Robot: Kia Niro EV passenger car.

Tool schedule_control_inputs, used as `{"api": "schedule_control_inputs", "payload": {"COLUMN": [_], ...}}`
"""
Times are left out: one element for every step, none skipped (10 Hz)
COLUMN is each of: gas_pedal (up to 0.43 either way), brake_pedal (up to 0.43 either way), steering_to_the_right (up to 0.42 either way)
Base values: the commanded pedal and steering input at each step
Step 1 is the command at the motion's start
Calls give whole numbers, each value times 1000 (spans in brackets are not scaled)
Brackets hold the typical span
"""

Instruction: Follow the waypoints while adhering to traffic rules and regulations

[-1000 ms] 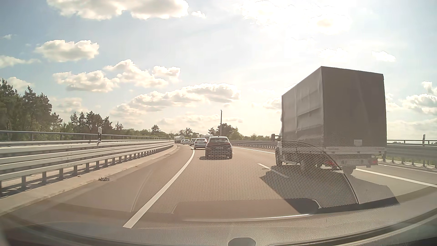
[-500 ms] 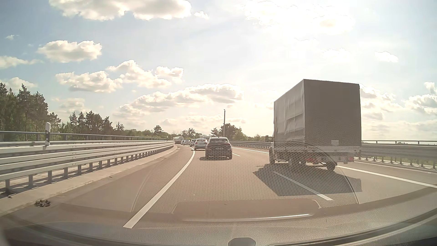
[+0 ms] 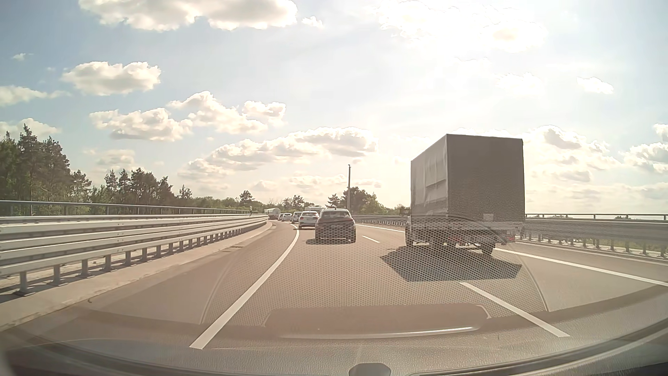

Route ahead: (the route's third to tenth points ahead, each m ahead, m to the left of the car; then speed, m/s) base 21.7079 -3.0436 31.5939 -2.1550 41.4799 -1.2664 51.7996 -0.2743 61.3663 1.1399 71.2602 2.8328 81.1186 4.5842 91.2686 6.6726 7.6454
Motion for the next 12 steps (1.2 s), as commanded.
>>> {"api": "schedule_control_inputs", "payload": {"gas_pedal": [110,110,110,110,110,110,98,87,39,0,0,0], "brake_pedal": [0,0,0,0,0,0,0,0,0,0,0,0], "steering_to_the_right": [-17,-17,-17,-17,-15,-14,-13,-13,-13,-14,-13,-13]}}
